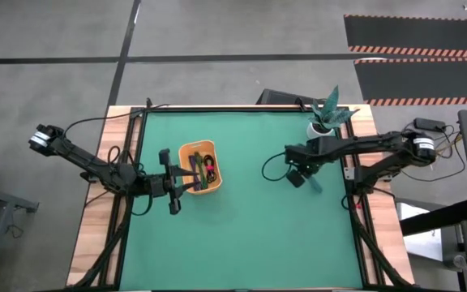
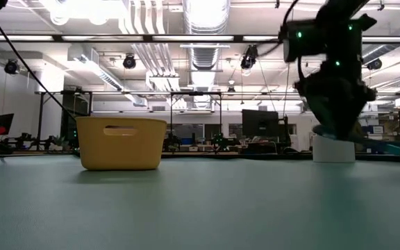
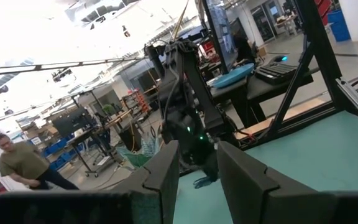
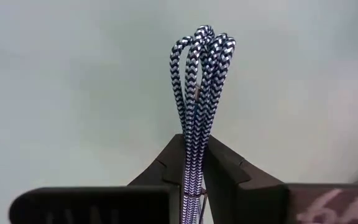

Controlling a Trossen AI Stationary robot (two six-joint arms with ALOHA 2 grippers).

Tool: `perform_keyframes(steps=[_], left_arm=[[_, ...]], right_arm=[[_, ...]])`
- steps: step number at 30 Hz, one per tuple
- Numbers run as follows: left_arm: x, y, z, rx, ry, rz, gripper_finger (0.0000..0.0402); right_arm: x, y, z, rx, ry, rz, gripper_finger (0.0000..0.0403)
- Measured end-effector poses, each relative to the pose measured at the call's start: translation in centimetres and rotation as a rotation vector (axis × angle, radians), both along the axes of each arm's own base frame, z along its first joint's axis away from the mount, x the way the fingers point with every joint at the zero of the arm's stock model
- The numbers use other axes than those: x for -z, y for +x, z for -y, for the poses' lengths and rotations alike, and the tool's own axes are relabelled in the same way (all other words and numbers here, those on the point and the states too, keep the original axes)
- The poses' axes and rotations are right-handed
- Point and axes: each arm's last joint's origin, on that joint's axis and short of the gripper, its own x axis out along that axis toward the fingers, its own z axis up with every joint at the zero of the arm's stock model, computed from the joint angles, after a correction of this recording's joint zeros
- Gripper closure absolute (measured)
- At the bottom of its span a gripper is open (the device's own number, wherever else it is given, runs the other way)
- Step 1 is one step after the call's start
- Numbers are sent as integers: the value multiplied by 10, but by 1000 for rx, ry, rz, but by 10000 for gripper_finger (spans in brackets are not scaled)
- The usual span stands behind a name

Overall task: Pick and place USB-C Cables
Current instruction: Put the blue USB cable into the orange bin

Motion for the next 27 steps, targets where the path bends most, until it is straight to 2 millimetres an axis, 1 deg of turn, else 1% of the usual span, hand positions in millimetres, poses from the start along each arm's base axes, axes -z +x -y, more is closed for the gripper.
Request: perform_keyframes(steps=[8, 18, 23, 27], left_arm=[[1, 0, 0, 0, -1, -4, 306], [2, 0, 0, 1, -1, -4, 306], [2, 0, 0, -12, -3, -5, 306], [2, -1, -3, -108, -20, -12, 306]], right_arm=[[-22, 24, -5, -54, -53, 279, 375], [-35, 54, -5, -160, -121, 641, 374], [-41, 71, -6, -208, -78, 825, 374], [-40, 85, -8, -231, 36, 941, 374]])
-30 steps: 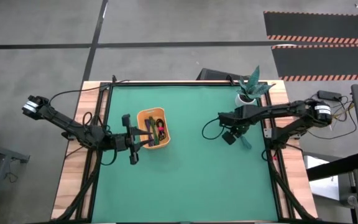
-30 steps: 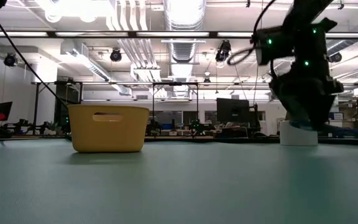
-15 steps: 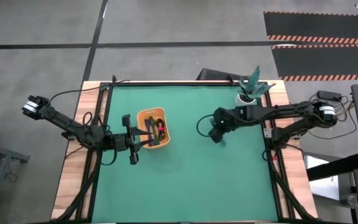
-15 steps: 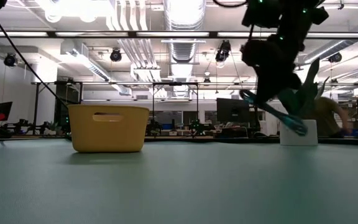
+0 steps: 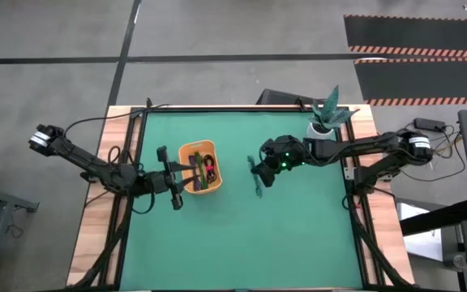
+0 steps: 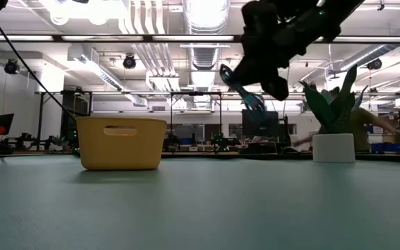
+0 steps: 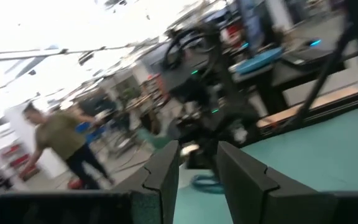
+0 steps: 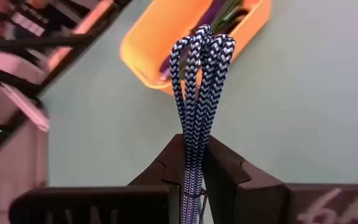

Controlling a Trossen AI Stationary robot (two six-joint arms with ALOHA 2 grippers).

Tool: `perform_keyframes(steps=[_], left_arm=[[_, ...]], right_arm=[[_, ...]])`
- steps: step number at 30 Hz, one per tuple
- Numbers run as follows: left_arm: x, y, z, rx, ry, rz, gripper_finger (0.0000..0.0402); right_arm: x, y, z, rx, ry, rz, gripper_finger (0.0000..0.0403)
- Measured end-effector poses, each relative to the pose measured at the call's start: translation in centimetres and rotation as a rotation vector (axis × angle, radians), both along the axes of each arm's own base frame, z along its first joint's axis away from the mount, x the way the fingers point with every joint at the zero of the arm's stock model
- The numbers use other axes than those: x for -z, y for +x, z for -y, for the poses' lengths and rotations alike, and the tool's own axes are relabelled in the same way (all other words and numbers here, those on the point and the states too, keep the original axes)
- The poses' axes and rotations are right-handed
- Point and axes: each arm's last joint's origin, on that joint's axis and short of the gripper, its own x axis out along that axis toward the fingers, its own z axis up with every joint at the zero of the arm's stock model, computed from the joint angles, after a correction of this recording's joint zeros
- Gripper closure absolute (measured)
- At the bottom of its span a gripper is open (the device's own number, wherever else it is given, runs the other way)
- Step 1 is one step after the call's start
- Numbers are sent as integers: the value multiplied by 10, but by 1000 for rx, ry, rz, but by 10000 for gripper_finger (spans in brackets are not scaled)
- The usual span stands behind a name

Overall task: Pick and place USB-C Cables
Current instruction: Put the blue USB cable into the orange bin

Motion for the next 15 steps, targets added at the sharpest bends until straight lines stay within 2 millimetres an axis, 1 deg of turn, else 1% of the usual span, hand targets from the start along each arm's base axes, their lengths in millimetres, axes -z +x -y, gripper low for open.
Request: perform_keyframes(steps=[3, 8, 13, 15], left_arm=[[0, -1, -2, -65, -8, -5, 306], [-1, -1, -3, -108, -14, -6, 306], [-3, -4, -6, -151, -28, 3, 306], [-5, -6, -7, -172, -38, 11, 306]], right_arm=[[2, 9, 0, 27, 88, -1, 374], [3, 29, 3, 39, 99, -13, 374], [0, 59, 7, 40, 100, -13, 374], [-5, 73, 9, 46, 109, -15, 374]])
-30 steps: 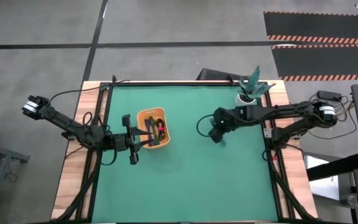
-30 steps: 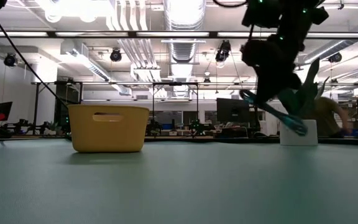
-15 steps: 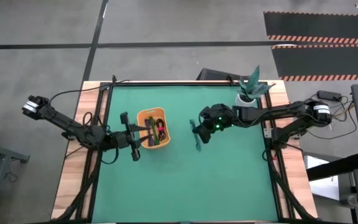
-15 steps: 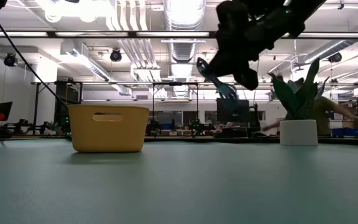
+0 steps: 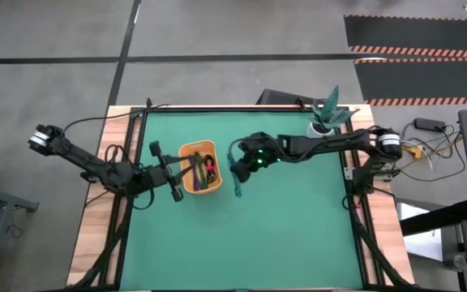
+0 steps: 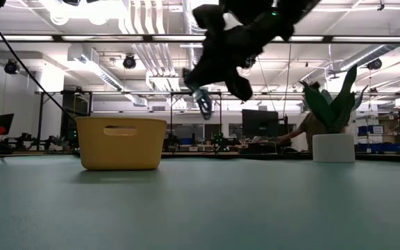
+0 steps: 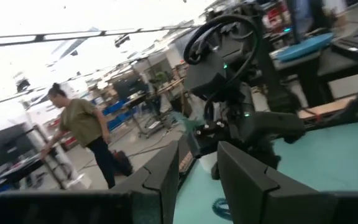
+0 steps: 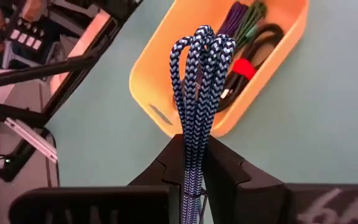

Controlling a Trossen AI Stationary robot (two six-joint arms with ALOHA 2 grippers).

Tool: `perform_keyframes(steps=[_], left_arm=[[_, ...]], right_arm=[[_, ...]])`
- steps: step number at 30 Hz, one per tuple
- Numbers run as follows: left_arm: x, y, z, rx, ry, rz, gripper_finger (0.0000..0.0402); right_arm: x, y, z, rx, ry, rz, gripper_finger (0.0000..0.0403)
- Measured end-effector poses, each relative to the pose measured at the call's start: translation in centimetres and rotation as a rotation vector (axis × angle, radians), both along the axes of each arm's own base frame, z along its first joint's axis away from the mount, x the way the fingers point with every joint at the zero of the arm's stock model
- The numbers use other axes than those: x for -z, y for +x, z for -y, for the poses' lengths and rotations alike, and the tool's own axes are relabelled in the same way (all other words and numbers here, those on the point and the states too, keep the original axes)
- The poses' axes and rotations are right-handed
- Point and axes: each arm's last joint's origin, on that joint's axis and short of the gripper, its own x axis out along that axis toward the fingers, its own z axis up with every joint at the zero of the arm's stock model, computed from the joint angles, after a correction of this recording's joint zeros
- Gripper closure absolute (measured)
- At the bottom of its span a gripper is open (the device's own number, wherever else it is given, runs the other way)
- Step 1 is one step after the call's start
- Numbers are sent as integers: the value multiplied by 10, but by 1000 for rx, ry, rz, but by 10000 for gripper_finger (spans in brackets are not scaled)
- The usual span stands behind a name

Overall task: Pick and place USB-C Cables
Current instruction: Put the blue USB cable into the orange bin

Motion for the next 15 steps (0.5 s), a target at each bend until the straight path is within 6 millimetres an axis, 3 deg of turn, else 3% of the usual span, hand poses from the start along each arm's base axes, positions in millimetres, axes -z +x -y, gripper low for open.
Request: perform_keyframes(steps=[8, 15], left_arm=[[1, -10, -7, -110, -5, -50, 306], [1, -20, -10, -104, 4, -77, 306]], right_arm=[[-19, 44, 15, -54, 194, -44, 374], [-30, 62, 31, -34, 325, -9, 374]])
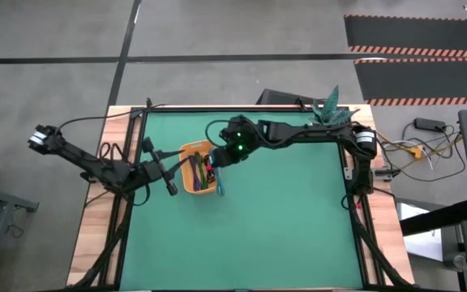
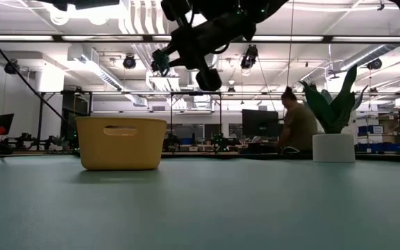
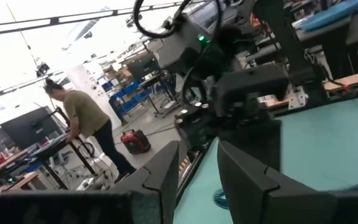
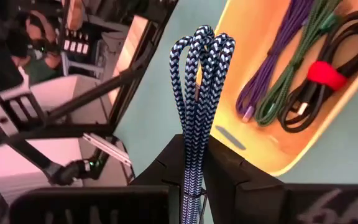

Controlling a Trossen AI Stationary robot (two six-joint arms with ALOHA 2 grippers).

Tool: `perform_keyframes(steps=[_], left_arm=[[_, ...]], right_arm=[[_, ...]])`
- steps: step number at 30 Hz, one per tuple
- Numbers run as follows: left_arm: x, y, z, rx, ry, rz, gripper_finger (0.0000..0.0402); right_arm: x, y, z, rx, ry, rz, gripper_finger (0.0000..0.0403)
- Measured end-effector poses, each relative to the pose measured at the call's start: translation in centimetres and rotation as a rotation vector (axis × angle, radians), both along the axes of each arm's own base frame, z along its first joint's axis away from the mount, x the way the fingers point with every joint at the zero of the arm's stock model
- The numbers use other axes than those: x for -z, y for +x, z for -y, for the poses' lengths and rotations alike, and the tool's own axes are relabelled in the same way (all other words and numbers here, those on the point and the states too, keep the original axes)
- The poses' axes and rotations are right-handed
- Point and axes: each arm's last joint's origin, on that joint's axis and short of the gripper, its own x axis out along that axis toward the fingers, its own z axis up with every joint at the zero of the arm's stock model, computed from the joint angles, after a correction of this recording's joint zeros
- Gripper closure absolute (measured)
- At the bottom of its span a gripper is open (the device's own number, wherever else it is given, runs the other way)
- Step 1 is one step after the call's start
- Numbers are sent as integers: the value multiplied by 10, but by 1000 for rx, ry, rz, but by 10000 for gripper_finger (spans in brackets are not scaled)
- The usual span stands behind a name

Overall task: Pick and place USB-C Cables
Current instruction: Put the blue USB cable into the orange bin

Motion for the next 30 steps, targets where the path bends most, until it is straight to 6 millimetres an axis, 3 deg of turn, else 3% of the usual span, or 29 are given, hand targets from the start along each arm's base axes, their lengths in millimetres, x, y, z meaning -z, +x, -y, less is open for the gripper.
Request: perform_keyframes(steps=[14, 22, 30], left_arm=[[-7, -18, -5, 20, -34, 71, 306], [-5, -22, -7, 20, -37, 79, 306], [-5, -22, -7, 22, -37, 79, 306]], right_arm=[[3, 0, 32, 126, 112, 2, 374], [18, 21, 40, 110, 126, 30, 374], [27, 56, 52, 44, 159, 73, 374]])
